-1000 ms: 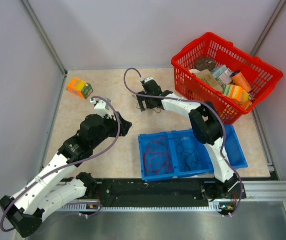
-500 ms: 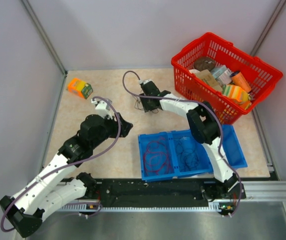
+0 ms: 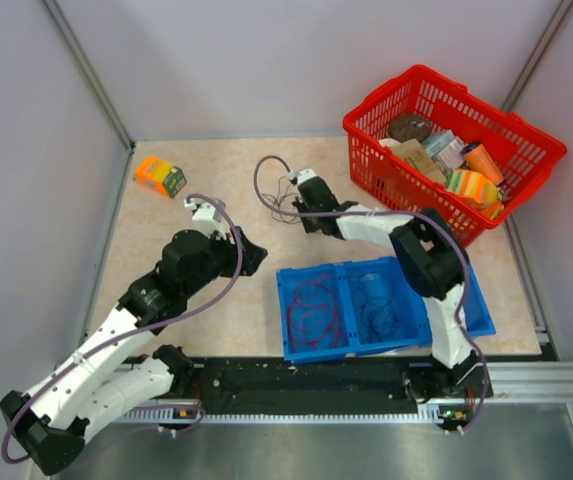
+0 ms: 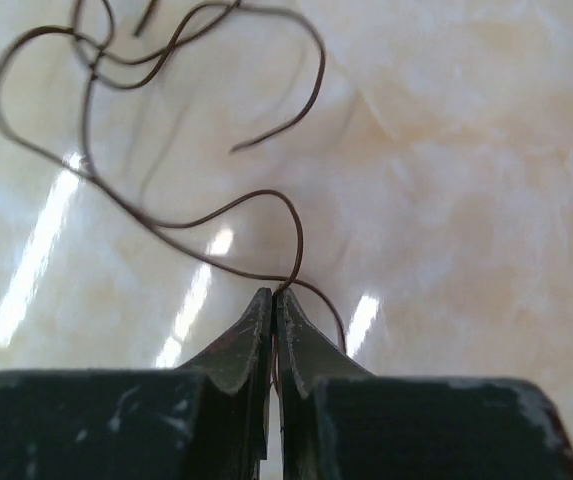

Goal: Untangle the cables

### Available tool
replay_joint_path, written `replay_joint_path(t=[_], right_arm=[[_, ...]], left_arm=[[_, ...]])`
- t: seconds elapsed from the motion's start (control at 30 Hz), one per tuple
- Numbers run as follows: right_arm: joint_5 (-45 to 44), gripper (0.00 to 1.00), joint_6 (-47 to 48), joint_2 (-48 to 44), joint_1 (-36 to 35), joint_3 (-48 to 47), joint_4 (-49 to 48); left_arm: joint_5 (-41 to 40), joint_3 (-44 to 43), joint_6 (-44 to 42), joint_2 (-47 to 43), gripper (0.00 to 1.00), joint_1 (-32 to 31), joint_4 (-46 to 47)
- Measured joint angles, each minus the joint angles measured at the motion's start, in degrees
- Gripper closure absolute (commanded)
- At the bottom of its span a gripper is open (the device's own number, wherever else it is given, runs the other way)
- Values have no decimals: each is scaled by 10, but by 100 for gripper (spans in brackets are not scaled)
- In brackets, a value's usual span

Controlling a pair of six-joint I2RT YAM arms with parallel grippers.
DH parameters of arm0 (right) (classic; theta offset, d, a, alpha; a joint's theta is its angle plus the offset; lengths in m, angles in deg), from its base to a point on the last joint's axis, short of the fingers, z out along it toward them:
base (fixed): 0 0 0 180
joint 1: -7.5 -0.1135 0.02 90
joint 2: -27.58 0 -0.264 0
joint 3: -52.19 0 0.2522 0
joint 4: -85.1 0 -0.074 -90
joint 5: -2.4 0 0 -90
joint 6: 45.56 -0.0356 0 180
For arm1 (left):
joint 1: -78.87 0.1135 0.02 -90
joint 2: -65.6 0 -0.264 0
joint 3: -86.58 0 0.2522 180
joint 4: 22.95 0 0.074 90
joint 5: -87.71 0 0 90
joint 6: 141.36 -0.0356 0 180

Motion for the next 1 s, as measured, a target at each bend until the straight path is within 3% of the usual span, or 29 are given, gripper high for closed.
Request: replay_joint_path(t=[0.23, 0.43, 0.73, 1.0], right_arm=[[9, 100, -5, -282, 0, 287, -173], [-28, 100, -35, -541, 0, 360, -229], [-117, 100, -76, -861, 0, 366, -36], [-238, 100, -113, -1055, 0, 315, 197]], left_arm=[[5, 13, 5, -8, 40, 0, 5], [18, 31, 8, -52, 35, 0, 3], [44, 36, 8, -101, 27, 0, -7], [79, 36, 11, -79, 25, 0, 2]])
